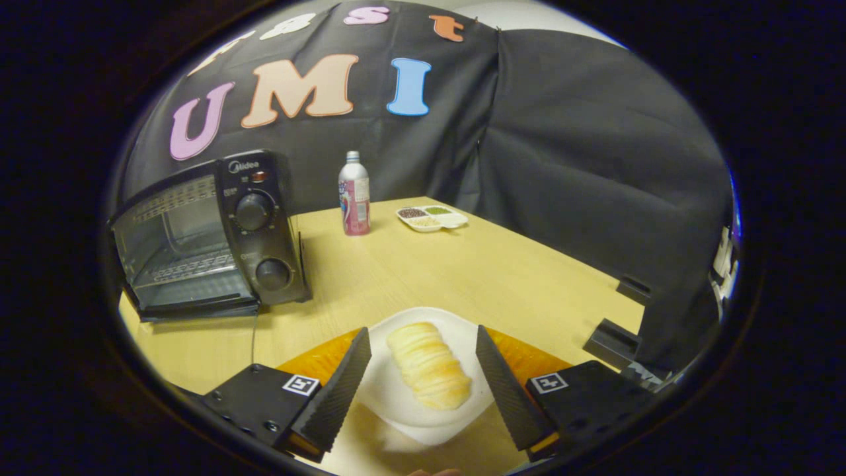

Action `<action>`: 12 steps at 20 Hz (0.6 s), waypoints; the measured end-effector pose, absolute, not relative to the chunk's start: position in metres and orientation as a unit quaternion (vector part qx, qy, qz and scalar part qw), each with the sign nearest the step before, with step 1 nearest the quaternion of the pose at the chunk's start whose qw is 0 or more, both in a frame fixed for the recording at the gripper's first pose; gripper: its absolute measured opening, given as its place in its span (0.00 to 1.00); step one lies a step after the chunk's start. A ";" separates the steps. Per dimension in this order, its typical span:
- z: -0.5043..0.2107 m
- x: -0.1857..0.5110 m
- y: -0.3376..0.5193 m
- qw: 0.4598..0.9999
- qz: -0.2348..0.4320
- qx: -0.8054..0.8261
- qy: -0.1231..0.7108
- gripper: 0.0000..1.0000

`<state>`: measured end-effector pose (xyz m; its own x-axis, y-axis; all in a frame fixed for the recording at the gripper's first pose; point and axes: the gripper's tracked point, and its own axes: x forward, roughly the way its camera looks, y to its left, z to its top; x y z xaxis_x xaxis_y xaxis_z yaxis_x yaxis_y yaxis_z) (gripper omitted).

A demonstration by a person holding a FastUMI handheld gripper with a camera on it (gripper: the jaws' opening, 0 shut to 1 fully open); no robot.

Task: Open the toaster oven, put the food inside, and close the toaster oven door.

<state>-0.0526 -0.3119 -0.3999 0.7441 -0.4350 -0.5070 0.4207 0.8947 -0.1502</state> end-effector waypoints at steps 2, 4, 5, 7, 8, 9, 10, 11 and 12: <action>-0.409 -0.052 -0.315 0.931 -0.226 -0.011 0.286 1.00; -0.417 -0.052 -0.317 0.927 -0.224 -0.014 0.300 1.00; -0.420 -0.050 -0.318 0.925 -0.220 -0.013 0.308 0.99; -0.424 -0.053 -0.320 0.921 -0.222 -0.013 0.321 1.00; -0.430 -0.055 -0.320 0.915 -0.222 -0.010 0.336 0.99; -0.433 -0.056 -0.318 0.913 -0.217 -0.001 0.346 0.99; -0.434 -0.053 -0.318 0.915 -0.217 0.010 0.340 0.99; -0.435 -0.056 -0.319 0.913 -0.217 0.019 0.344 0.99; -0.432 -0.057 -0.319 0.913 -0.221 0.027 0.342 0.99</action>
